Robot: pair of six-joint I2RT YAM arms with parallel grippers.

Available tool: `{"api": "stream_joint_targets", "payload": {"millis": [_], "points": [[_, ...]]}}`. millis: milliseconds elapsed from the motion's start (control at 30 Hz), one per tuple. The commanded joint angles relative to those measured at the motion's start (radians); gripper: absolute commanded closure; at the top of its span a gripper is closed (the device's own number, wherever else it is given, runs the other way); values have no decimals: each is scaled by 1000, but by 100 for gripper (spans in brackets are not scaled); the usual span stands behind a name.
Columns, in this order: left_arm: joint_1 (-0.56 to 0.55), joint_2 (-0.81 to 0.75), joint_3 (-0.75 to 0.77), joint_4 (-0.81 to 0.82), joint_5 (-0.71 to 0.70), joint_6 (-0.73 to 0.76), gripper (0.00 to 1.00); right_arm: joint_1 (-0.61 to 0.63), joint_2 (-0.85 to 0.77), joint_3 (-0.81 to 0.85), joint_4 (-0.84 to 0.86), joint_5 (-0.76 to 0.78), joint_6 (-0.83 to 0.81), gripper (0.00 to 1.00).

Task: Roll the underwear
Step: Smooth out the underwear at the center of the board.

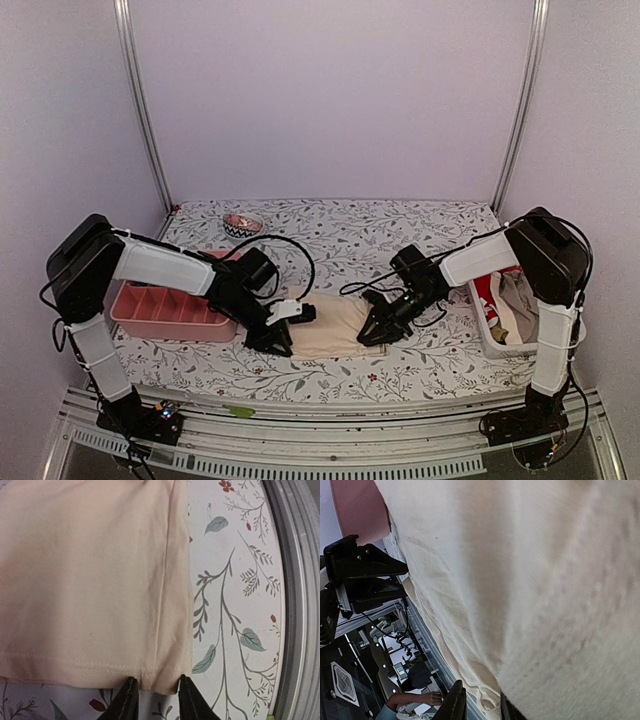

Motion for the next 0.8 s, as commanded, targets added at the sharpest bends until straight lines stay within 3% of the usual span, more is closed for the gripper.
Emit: {"api": "stream_joint_targets", "payload": {"millis": [0,100,233,467,733,767], "points": [[-9,15,30,-6,5,12,83,-2,21,-26,5,53,9,76],[-9,-20,32,-18,54,9,100,-7,17,-33,5,57,11,76],[-9,-68,13,-15,98,23,100,-17,13,-39,6,59,10,76],[-7,23,81,-105,137,72,100,-31,10,-39,5,61,10,76],[-6,102,119,-171,66,98,100,-43,-12,-31,-10,59,4,74],[-6,104,123,-175,60,91,91,-43,-18,-27,-9,56,3,72]]}}
